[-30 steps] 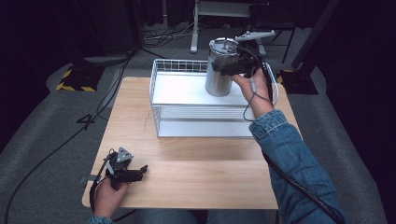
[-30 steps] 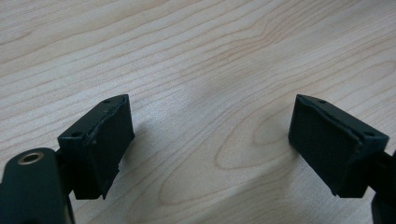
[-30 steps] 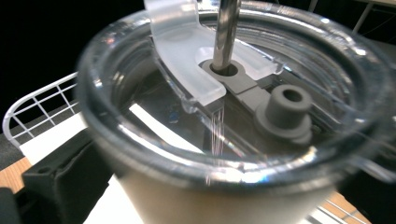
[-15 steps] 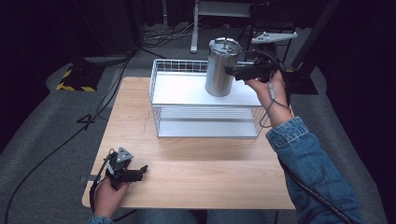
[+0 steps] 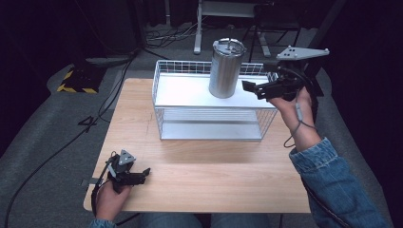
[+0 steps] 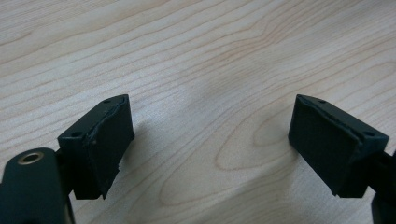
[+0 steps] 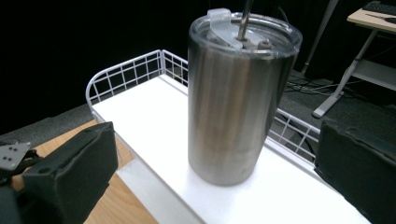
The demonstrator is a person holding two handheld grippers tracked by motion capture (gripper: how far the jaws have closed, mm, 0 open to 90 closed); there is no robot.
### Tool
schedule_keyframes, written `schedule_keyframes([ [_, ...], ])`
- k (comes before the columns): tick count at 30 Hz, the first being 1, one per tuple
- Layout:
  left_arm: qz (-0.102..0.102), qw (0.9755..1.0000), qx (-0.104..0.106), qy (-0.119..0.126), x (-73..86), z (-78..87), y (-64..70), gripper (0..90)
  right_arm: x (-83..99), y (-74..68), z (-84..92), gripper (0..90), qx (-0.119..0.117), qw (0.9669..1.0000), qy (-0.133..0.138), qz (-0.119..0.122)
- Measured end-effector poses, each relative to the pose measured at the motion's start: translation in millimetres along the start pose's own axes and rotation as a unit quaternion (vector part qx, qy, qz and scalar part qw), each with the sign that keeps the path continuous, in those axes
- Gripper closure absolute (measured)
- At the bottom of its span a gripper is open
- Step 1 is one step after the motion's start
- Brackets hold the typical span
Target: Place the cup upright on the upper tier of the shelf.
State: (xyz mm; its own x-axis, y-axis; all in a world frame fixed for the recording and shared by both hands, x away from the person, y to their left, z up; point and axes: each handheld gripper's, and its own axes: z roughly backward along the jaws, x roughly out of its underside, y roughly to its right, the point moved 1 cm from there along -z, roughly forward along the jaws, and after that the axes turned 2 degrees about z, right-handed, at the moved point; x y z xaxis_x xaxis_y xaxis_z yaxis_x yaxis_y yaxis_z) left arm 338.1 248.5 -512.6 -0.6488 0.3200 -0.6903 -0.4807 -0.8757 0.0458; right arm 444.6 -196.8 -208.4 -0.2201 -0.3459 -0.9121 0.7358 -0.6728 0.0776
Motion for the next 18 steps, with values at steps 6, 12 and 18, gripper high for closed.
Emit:
schedule_keyframes([
  [6,0.001,1.0000,0.000,0.000,-1.6,-1.5,-0.6,14.6,15.0,-3.9,14.6,0.0,0.000,1.0000,-0.007,0.005],
  [12,0.003,1.0000,-0.003,0.002,-2.1,-2.1,-0.5,14.6,30.0,-6.7,23.8,0.0,0.003,0.9998,-0.020,0.008],
  [18,0.004,1.0000,-0.002,0.001,-2.2,-2.2,-0.4,14.6,56.8,-12.0,34.6,0.0,0.016,0.9985,-0.047,0.021],
])
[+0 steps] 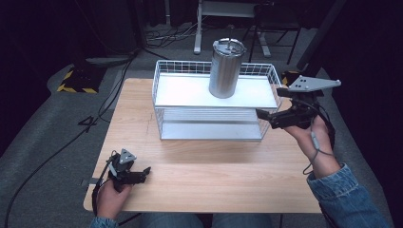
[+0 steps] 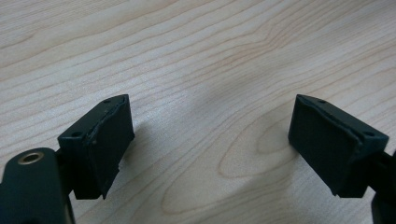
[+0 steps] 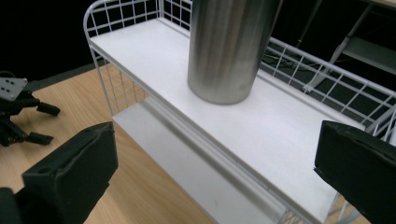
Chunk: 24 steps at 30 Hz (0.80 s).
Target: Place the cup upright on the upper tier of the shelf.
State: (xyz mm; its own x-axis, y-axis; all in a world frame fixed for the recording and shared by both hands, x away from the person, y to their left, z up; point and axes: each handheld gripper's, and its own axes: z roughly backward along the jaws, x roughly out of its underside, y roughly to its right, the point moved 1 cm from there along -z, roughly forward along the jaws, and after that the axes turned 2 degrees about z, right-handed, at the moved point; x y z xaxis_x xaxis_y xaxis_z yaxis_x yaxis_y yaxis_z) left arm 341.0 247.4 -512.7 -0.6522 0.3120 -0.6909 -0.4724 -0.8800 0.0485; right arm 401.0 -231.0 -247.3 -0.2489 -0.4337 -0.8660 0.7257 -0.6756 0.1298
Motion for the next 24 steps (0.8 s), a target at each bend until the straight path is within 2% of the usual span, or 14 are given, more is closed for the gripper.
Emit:
schedule_keyframes([
  [1,0.000,1.0000,0.000,0.000,0.0,0.0,0.0,14.6,0.0,0.0,0.0,0.0,0.000,1.0000,0.000,0.000],
  [6,0.000,1.0000,0.000,0.000,0.0,0.0,0.0,14.6,28.1,-4.7,2.2,0.0,-0.003,0.9998,-0.016,-0.013],
  [8,0.000,1.0000,0.000,0.000,0.0,0.0,0.0,14.6,33.0,-5.1,1.9,0.0,-0.004,0.9997,-0.019,-0.016],
  [12,0.000,1.0000,0.000,0.000,0.0,0.0,0.0,14.6,56.7,-6.6,0.5,0.0,-0.008,0.9989,-0.032,-0.033],
  [13,0.000,1.0000,0.000,0.000,0.0,0.0,0.0,14.6,56.7,-6.6,0.5,0.0,-0.008,0.9989,-0.032,-0.033],
  [14,0.000,1.0000,0.000,0.000,0.0,0.0,0.1,14.6,65.7,-7.0,-0.6,0.0,-0.008,0.9986,-0.038,-0.035],
  [17,0.000,1.0000,0.000,0.000,0.0,0.0,0.1,14.6,74.2,-7.4,-2.3,0.0,-0.008,0.9984,-0.041,-0.037],
  [20,0.000,1.0000,0.000,0.000,0.0,0.0,0.1,14.6,91.5,-8.6,-6.9,0.0,-0.011,0.9977,-0.046,-0.048],
  [21,0.000,1.0000,0.000,0.000,0.0,0.0,0.1,14.6,91.5,-8.6,-6.9,0.0,-0.011,0.9977,-0.046,-0.048],
  [24,0.000,1.0000,0.000,0.000,0.0,0.0,0.1,14.6,109.2,-11.3,-12.6,0.0,-0.007,0.9972,-0.058,-0.046],
])
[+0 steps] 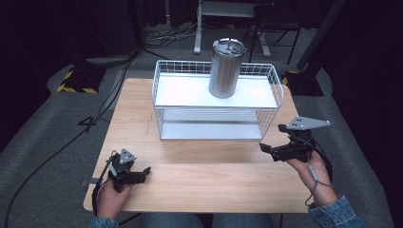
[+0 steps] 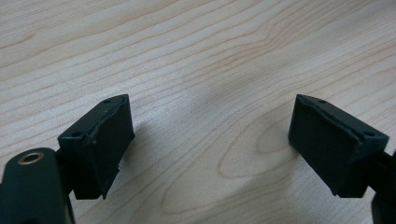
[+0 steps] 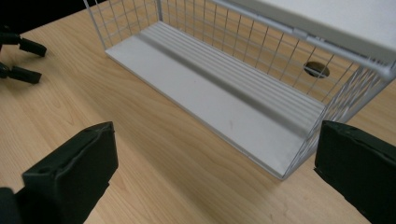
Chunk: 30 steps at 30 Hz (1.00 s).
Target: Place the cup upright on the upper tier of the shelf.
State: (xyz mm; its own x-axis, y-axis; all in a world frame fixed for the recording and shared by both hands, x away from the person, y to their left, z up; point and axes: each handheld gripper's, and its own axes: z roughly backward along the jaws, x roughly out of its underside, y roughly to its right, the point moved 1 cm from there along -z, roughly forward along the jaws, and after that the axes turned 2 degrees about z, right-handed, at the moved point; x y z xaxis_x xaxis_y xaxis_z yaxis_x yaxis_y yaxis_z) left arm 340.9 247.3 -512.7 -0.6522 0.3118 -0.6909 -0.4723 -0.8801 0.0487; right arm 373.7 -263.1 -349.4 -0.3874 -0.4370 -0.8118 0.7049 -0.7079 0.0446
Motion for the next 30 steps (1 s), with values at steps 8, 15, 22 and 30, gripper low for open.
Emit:
schedule_keyframes([
  [8,0.000,1.0000,0.000,0.000,0.0,0.0,0.0,14.6,31.0,-1.9,-16.7,0.0,0.001,0.9998,-0.019,-0.008],
  [15,0.000,1.0000,0.000,0.000,0.0,0.0,0.0,14.6,52.2,-7.2,-33.8,0.0,-0.006,0.9994,-0.030,-0.015],
  [22,0.000,1.0000,0.000,0.000,0.0,0.0,0.0,14.6,76.2,-12.9,-53.3,0.0,-0.011,0.9983,-0.053,-0.020],
  [30,0.000,1.0000,0.000,0.000,0.0,0.0,0.0,14.6,96.3,-20.3,-67.9,0.0,-0.011,0.9971,-0.072,-0.023],
])
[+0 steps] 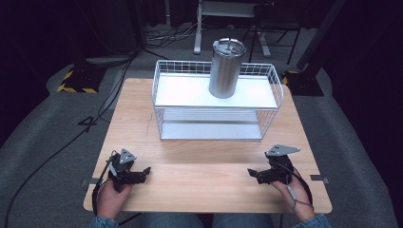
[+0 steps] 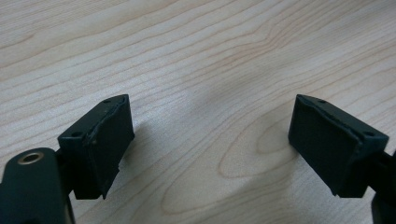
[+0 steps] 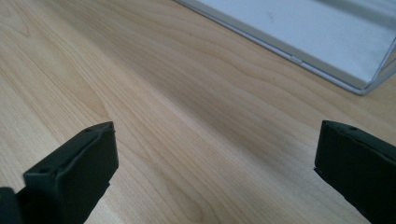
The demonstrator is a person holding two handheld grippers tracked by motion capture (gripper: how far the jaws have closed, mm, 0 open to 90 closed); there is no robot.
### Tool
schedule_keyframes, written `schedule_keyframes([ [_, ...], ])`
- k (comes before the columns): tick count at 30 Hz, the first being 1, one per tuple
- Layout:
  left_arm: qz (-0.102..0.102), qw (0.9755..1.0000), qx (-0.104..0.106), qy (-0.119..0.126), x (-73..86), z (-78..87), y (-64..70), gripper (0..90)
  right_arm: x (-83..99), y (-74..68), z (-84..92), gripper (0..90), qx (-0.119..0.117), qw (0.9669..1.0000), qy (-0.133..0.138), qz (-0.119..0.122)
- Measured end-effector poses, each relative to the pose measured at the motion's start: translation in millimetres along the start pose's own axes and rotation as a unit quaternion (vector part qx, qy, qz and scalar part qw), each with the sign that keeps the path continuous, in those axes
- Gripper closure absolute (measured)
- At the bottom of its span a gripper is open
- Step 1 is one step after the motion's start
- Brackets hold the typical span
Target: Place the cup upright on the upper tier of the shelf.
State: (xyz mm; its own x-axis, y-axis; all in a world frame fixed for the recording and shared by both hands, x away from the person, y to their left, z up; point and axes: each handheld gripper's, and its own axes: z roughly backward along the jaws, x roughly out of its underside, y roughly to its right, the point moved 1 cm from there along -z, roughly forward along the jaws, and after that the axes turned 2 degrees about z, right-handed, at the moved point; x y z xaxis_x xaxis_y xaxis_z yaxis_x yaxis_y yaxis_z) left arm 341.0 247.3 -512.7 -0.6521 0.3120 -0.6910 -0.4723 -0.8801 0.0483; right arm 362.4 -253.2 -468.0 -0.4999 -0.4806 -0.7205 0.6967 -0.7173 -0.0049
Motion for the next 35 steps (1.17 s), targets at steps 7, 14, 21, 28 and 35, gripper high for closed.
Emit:
schedule_keyframes([
  [7,0.000,1.0000,0.000,0.000,0.0,0.0,0.0,14.6,13.8,-5.8,-11.9,0.4,0.005,0.9999,-0.011,0.003],
  [14,-0.001,1.0000,-0.001,0.000,-0.1,0.0,-0.2,14.6,23.1,-8.7,-17.2,1.4,0.012,0.9999,-0.007,0.000],
  [21,-0.001,1.0000,-0.001,0.000,-0.1,0.0,-0.2,14.6,27.7,-9.8,-21.0,6.1,0.021,0.9995,-0.014,0.016],
  [28,-0.001,1.0000,-0.001,0.001,0.0,0.0,-0.1,14.6,35.3,-7.0,-29.3,0.0,0.019,0.9998,-0.009,0.006],
  [35,-0.001,1.0000,-0.001,0.001,0.0,0.0,-0.1,14.6,35.4,-6.5,-29.4,0.0,0.018,0.9998,-0.008,0.007],
])
